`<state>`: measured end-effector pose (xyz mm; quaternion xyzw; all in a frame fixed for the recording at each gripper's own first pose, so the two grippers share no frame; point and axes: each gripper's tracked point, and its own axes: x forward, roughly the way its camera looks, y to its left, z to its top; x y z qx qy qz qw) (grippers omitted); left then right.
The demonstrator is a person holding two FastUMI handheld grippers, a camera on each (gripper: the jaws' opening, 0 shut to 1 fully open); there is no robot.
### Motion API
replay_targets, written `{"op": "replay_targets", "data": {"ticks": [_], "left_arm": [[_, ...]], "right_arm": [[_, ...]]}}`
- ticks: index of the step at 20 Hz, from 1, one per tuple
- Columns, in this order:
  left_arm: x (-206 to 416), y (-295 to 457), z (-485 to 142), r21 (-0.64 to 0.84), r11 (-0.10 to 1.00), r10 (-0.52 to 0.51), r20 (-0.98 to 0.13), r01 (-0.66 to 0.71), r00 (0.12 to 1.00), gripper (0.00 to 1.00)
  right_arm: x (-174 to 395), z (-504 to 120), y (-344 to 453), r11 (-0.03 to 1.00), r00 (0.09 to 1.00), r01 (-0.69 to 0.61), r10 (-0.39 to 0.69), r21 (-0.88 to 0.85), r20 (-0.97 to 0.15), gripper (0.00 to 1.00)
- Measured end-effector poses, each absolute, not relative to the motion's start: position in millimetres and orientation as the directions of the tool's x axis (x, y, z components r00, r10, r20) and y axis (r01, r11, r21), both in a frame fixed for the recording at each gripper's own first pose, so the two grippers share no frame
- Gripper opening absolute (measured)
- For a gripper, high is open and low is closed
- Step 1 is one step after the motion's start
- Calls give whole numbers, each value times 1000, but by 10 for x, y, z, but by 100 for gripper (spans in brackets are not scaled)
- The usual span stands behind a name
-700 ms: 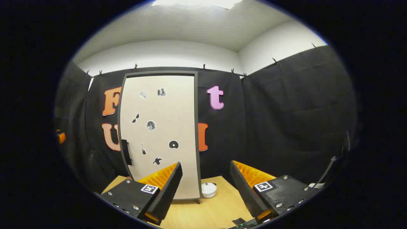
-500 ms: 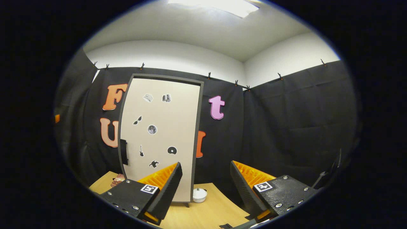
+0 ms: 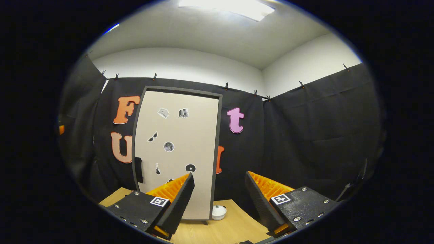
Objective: Open the cabinet door with the right hand, grasp the bottle in the cabinet with the left hand and place it on the coaster, then close the cabinet door with the right hand.
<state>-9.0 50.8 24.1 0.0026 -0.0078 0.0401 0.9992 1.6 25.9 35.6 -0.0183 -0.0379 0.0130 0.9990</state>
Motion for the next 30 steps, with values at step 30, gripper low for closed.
{"op": "replay_targets", "data": {"ticks": [30], "left_arm": [[-390, 883, 177, 11, 985, 174, 7, -174, 985, 94]], "right_arm": [[753, 12, 2338, 940, 943, -333, 334, 73, -4, 94]]}}
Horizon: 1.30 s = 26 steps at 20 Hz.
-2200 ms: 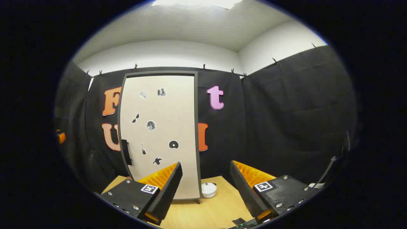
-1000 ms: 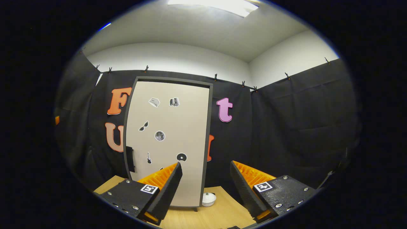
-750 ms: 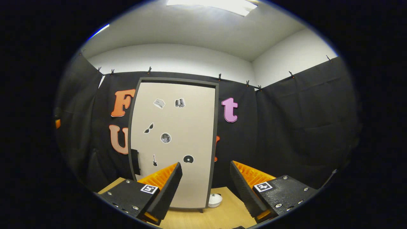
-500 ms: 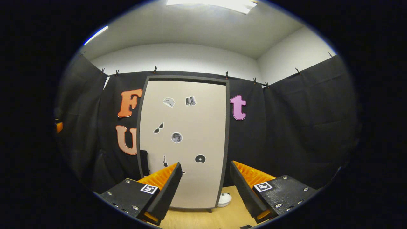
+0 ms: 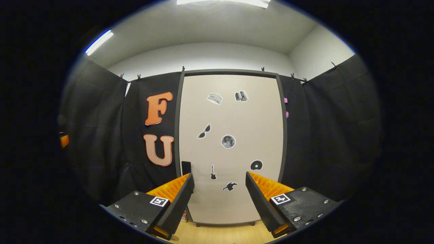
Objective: Open the cabinet door with the right hand, grasp the bottle in the cabinet with the left hand and place it on the coaster, then close the cabinet door with the right hand.
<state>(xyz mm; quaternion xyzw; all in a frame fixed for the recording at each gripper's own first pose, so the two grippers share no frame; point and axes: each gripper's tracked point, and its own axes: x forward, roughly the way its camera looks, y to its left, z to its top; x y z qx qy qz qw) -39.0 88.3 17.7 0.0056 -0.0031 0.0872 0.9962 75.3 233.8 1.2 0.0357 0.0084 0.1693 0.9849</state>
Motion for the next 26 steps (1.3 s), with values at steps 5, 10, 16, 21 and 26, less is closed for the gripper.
{"op": "replay_targets", "data": {"ticks": [5, 10, 16, 21, 26], "left_arm": [[-508, 1112, 101, 21, 977, 214, -9, -214, 977, 94], [-637, 1378, 29, 42, 964, 263, -25, -261, 965, 94], [-764, 1630, -52, 46, 948, 317, -43, -315, 948, 94], [-859, 1777, -98, 57, 933, 358, -52, -355, 932, 94], [-964, 1893, -152, 60, 922, 387, -60, -384, 920, 94]], "right_arm": [[1022, -156, 2810, 932, 935, -349, 353, 101, -20, 94], [1338, -384, 3217, 935, 935, -348, 352, 72, -43, 94], [1738, -691, 3547, 938, 935, -342, 345, 54, -81, 94], [2002, -937, 3700, 939, 929, -335, 344, 81, -134, 82], [2064, -1035, 3800, 937, 925, -333, 346, 100, -160, 61]]}}
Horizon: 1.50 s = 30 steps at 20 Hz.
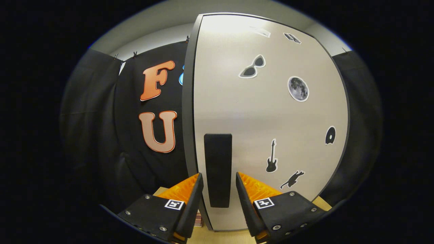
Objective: Open the cabinet door with the right hand, grasp the bottle in the cabinet with the left hand and place it on the coaster, then close the cabinet door with the right hand.
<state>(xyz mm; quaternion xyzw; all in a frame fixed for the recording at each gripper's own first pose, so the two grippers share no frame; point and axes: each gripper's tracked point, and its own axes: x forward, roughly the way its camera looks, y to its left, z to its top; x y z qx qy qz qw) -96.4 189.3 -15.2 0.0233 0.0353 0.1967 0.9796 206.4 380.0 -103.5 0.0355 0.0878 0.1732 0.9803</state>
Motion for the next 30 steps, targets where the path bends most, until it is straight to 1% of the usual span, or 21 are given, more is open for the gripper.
{"op": "replay_targets", "data": {"ticks": [1, 2, 3, 4, 9, 11, 13, 14, 16, 20, 24, 26, 27, 30], "left_arm": [[-969, 1913, -158, 58, 920, 391, -61, -388, 918, 94], [-993, 1923, -167, 55, 919, 393, -62, -390, 917, 94], [-987, 1931, -178, 52, 919, 394, -64, -391, 917, 94], [-988, 1930, -190, 49, 919, 393, -65, -391, 917, 94], [-1008, 1906, -196, 38, 924, 383, -63, -381, 922, 94], [-1001, 1904, -198, 36, 925, 379, -59, -377, 924, 94], [-1007, 1891, -193, 31, 927, 376, -57, -374, 925, 94], [-1009, 1895, -193, 28, 928, 374, -55, -373, 926, 94], [-1004, 1887, -216, 23, 930, 368, -55, -367, 928, 94], [-1000, 1876, -232, 11, 938, 347, -58, -347, 936, 94], [-950, 1784, -246, 1, 949, 316, -60, -316, 947, 94], [-779, 1646, -271, -2, 956, 294, -61, -295, 954, 94], [-708, 1586, -270, -3, 960, 281, -60, -281, 958, 96], [-572, 1397, -286, -14, 971, 237, -58, -238, 970, 96]], "right_arm": [[2069, -1024, 3812, 937, 924, -335, 348, 103, -157, 54], [2087, -1027, 3791, 941, 929, -323, 335, 98, -157, 51], [2089, -1037, 3776, 942, 929, -322, 334, 98, -158, 43], [2084, -1036, 3772, 940, 928, -324, 337, 104, -159, 39], [2045, -1031, 3751, 934, 924, -338, 353, 117, -150, 30], [1988, -1033, 3722, 931, 921, -348, 362, 112, -148, 28], [1915, -1014, 3692, 924, 914, -366, 380, 112, -143, 28], [1858, -1002, 3676, 919, 911, -376, 390, 113, -135, 25], [1681, -951, 3617, 913, 906, -392, 404, 111, -126, 25], [1256, -952, 3232, 908, 902, -405, 416, 107, -113, 24], [841, -972, 2765, 910, 905, -403, 412, 98, -107, 24], [703, -965, 2580, 913, 908, -396, 406, 101, -107, 23], [647, -963, 2489, 915, 910, -391, 401, 100, -109, 23], [496, -963, 2239, 927, 921, -365, 373, 85, -110, 23]]}}
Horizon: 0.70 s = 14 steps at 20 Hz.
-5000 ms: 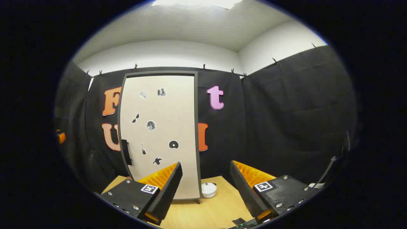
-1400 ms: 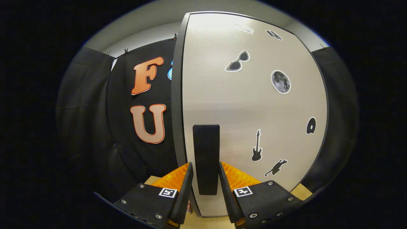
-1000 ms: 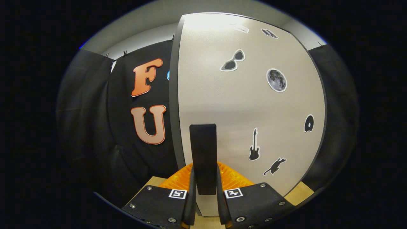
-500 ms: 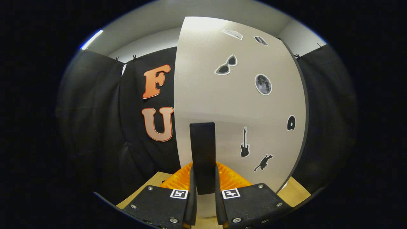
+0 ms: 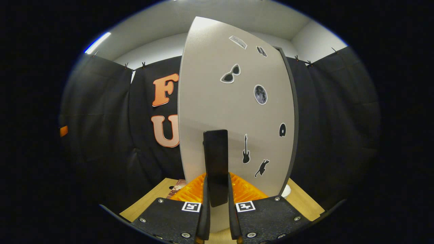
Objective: Open the cabinet door with the right hand, grasp the bottle in the cabinet with the left hand and place it on the coaster, then close the cabinet door with the right hand.
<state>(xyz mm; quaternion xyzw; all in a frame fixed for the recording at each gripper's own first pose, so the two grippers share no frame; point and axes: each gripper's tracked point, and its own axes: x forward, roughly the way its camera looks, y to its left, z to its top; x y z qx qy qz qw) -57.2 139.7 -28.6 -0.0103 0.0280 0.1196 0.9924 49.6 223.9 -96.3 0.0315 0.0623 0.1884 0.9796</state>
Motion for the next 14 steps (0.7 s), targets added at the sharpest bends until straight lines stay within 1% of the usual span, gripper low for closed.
{"op": "replay_targets", "data": {"ticks": [3, 6, 7, 8, 9, 10, 11, 13, 14], "left_arm": [[-443, 1179, -328, -23, 981, 191, -60, -193, 980, 94], [-306, 986, -332, -25, 988, 150, -57, -152, 987, 96], [-266, 919, -320, -27, 990, 138, -53, -140, 989, 96], [-240, 869, -321, -28, 991, 130, -48, -131, 990, 96], [-202, 803, -311, -29, 992, 118, -45, -119, 992, 96], [-170, 710, -316, -31, 994, 102, -42, -104, 994, 96], [-125, 624, -312, -32, 996, 85, -40, -86, 996, 96], [-31, 436, -317, -30, 998, 50, -38, -51, 998, 94], [-23, 351, -327, -29, 999, 33, -37, -34, 999, 96]], "right_arm": [[397, -962, 2022, 939, 932, -336, 343, 78, -116, 23], [309, -957, 1748, 950, 944, -302, 309, 79, -113, 22], [309, -955, 1742, 954, 949, -289, 296, 76, -111, 18], [291, -953, 1681, 959, 954, -273, 279, 72, -108, 18], [277, -944, 1599, 965, 960, -252, 258, 69, -105, 14], [266, -949, 1518, 971, 966, -232, 237, 58, -106, 13], [247, -952, 1399, 976, 971, -209, 214, 54, -105, 14], [201, -953, 1170, 984, 979, -165, 171, 63, -107, 8], [184, -948, 1073, 987, 983, -141, 149, 73, -108, 7]]}}
